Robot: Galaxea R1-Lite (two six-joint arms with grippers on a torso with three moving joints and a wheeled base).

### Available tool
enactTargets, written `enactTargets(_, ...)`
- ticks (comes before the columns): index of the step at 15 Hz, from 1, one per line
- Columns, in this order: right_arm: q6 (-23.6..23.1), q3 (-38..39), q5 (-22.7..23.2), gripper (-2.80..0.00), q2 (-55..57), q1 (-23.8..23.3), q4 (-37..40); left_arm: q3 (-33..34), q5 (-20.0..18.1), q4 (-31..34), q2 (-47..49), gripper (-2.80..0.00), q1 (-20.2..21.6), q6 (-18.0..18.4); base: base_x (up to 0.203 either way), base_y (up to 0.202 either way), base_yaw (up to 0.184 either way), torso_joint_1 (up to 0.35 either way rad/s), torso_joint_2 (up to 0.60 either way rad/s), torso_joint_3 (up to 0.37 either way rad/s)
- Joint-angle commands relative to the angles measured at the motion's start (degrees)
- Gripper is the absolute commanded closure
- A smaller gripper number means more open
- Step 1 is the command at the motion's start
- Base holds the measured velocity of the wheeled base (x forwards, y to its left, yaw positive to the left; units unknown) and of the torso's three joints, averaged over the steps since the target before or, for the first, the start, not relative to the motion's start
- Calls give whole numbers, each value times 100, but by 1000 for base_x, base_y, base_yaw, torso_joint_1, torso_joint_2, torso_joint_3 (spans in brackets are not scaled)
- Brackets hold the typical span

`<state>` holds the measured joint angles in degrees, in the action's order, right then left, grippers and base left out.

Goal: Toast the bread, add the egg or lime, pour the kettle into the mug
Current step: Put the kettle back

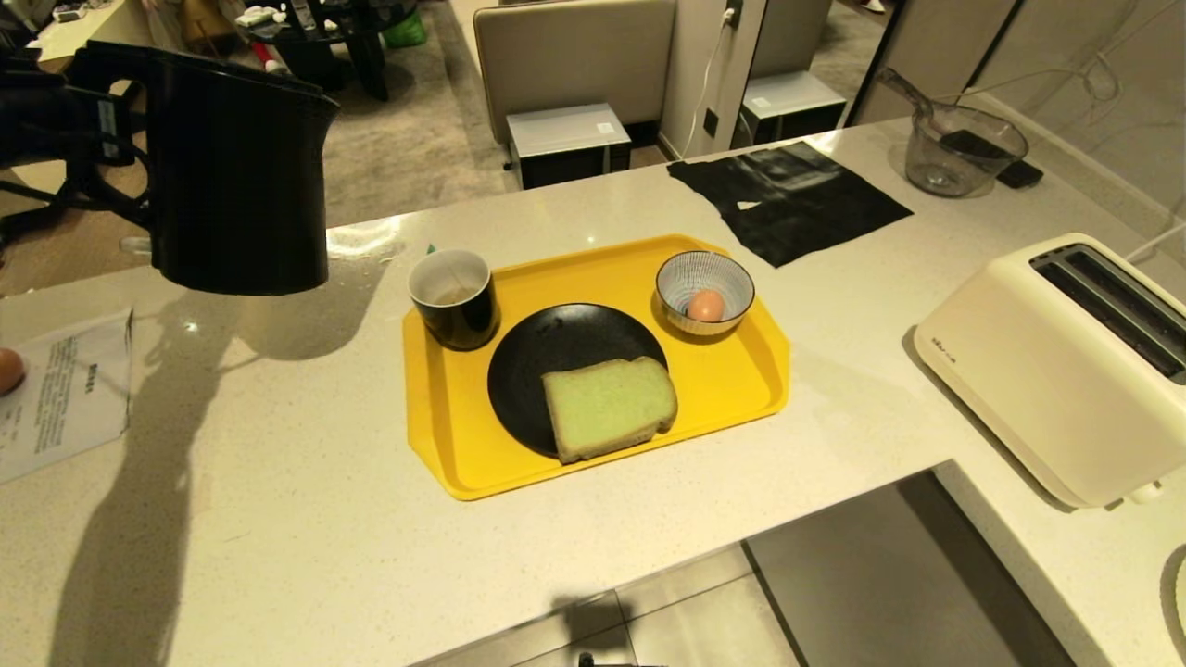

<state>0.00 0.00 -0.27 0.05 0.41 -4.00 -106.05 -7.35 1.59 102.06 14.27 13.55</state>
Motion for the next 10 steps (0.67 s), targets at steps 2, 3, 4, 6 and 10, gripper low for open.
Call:
enactTargets(2, 0, 158, 0, 0, 4, 2, -4, 756, -3, -1772, 88, 0, 174, -257, 0, 0, 0, 0, 0, 0)
enactTargets(3, 0, 158, 0, 0, 4, 2, -4, 1023, 1, -2351, 139, 0, 254, -253, 0, 0, 0, 0, 0, 0)
enactTargets(4, 0, 158, 0, 0, 4, 2, -4, 1319, 0, -3008, 207, 0, 333, -241, 0, 0, 0, 0, 0, 0)
enactTargets(6, 0, 158, 0, 0, 4, 2, -4, 1781, -22, -4121, 332, 0, 465, -244, 0, 0, 0, 0, 0, 0)
enactTargets(10, 0, 158, 0, 0, 4, 2, -4, 2621, -272, -4977, 416, 0, 670, -383, 0, 0, 0, 0, 0, 0)
